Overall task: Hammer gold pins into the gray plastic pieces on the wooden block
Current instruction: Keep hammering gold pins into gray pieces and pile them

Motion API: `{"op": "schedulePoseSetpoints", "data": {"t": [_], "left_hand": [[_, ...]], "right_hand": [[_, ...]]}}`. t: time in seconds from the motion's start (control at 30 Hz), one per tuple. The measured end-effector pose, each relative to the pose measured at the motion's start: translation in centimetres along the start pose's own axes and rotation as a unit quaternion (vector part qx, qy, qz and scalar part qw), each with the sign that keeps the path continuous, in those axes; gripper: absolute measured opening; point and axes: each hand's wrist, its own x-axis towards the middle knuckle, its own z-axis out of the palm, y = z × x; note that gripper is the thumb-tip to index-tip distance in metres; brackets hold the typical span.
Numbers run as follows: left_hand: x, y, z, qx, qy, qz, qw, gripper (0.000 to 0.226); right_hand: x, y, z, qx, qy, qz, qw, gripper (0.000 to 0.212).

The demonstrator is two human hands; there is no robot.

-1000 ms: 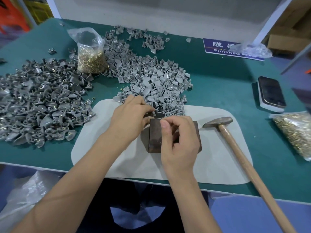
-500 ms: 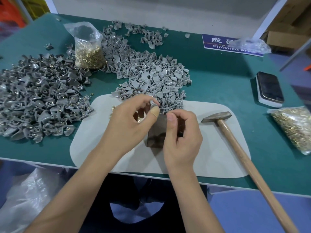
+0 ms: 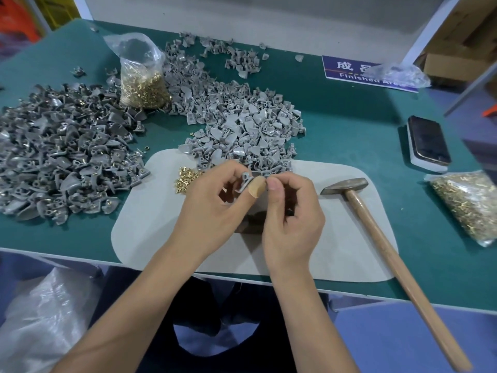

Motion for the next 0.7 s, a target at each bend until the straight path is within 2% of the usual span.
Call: {"op": "schedulePoseSetpoints", "data": {"t": [0.1, 0.23, 0.37, 0.5, 0.6, 0.7], "left_hand": [[-0.2, -0.2, 0.1, -0.010, 0.008, 0.002, 1.000, 0.029], [-0.2, -1.1, 0.3, 0.028, 0.051, -0.004, 0.998, 0.006], [-0.6, -1.9, 0.5, 0.061, 0.064, 0.008, 0.996, 0.018], [-0.7, -2.0, 0.4, 0.046, 0.053, 0.010, 0.997, 0.021], [-0.8, -2.1, 0.2, 0.003, 0.052, -0.027, 0.998, 0.024], [-1.0, -2.2, 0.2, -0.025, 0.053, -0.053, 0.997, 0.006]], "right_hand": [[0.0, 0.0, 0.0, -0.005, 0.007, 0.003, 1.000, 0.013], [0.0, 0.0, 0.0, -0.006, 0.007, -0.002, 1.000, 0.011], [0.0, 0.0, 0.0, -0.005, -0.007, 0.000, 1.000, 0.010], [-0.1, 0.1, 0.1, -0.041, -0.046, -0.023, 0.998, 0.014], [-0.3, 0.2, 0.3, -0.072, -0.083, -0.045, 0.993, 0.017], [-0.3, 0.3, 0.4, -0.081, -0.086, -0.052, 0.992, 0.018]]}}
